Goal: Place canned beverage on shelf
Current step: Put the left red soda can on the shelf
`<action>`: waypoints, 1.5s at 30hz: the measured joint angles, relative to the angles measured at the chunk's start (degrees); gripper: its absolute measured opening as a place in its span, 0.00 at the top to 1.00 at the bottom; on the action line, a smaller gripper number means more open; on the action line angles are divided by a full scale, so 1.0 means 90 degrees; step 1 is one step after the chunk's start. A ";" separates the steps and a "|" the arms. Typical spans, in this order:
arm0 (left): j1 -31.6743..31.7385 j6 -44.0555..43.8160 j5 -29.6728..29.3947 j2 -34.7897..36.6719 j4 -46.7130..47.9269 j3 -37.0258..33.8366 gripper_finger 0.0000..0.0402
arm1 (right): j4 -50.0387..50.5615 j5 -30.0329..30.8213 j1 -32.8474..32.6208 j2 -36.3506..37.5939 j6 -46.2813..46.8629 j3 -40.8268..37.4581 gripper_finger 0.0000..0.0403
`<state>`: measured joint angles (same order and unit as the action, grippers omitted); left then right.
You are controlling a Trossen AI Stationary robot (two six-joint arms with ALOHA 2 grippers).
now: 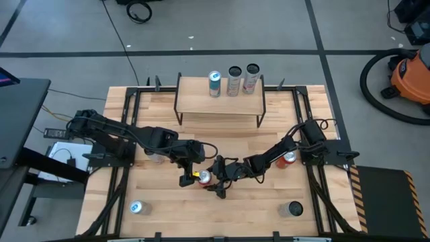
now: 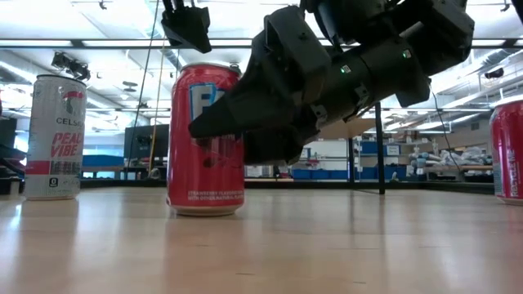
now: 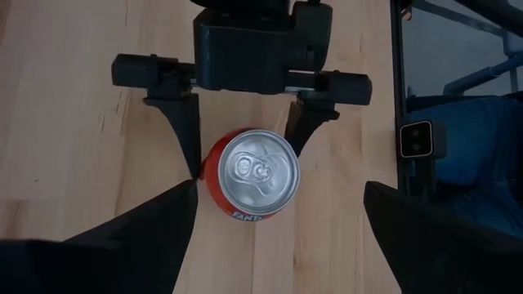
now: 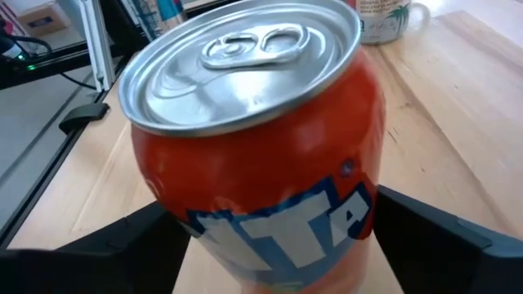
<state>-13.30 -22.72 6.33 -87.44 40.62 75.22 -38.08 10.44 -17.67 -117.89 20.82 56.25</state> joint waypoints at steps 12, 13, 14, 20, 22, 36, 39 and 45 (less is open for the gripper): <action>0.0000 -0.0011 0.0000 0.0000 0.0000 0.0000 0.12 | 0.0002 -0.0330 0.0000 0.0072 0.0061 -0.0004 0.23; 0.0000 -0.0021 0.0000 0.0000 0.0001 0.0000 0.12 | 0.0026 -0.0327 0.0000 0.0123 0.0073 -0.0011 0.23; 0.0000 -0.0026 0.0000 0.0000 0.0000 0.0000 0.12 | 0.0013 -0.0325 0.0000 0.0184 0.0072 -0.0012 0.23; -0.0002 -0.0073 -0.0233 -0.0190 -0.0035 0.0007 0.12 | -0.0049 -0.0321 0.0072 0.0475 0.0051 0.0031 0.23; -0.0002 -0.0077 -0.0240 -0.0296 -0.0025 0.0007 0.12 | 0.0263 -0.0321 0.0098 0.0478 0.0051 0.0163 0.23; -0.0139 -0.0248 -0.0258 -0.0412 0.0162 0.0007 0.12 | 0.1858 -0.0182 0.0114 0.0493 0.0241 0.1095 0.23; -0.0212 -0.0249 -0.0289 -0.0502 0.0367 -0.0002 0.12 | 0.1902 -0.0065 0.0109 0.0493 0.0370 0.1100 0.23; -0.0235 -0.0288 -0.0301 -0.0606 0.0302 0.0000 0.12 | 0.1926 -0.0010 0.0109 0.0493 0.0525 0.1103 0.23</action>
<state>-15.41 -25.31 3.62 -92.90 43.34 75.22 -20.75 10.35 -16.69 -113.45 25.54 66.17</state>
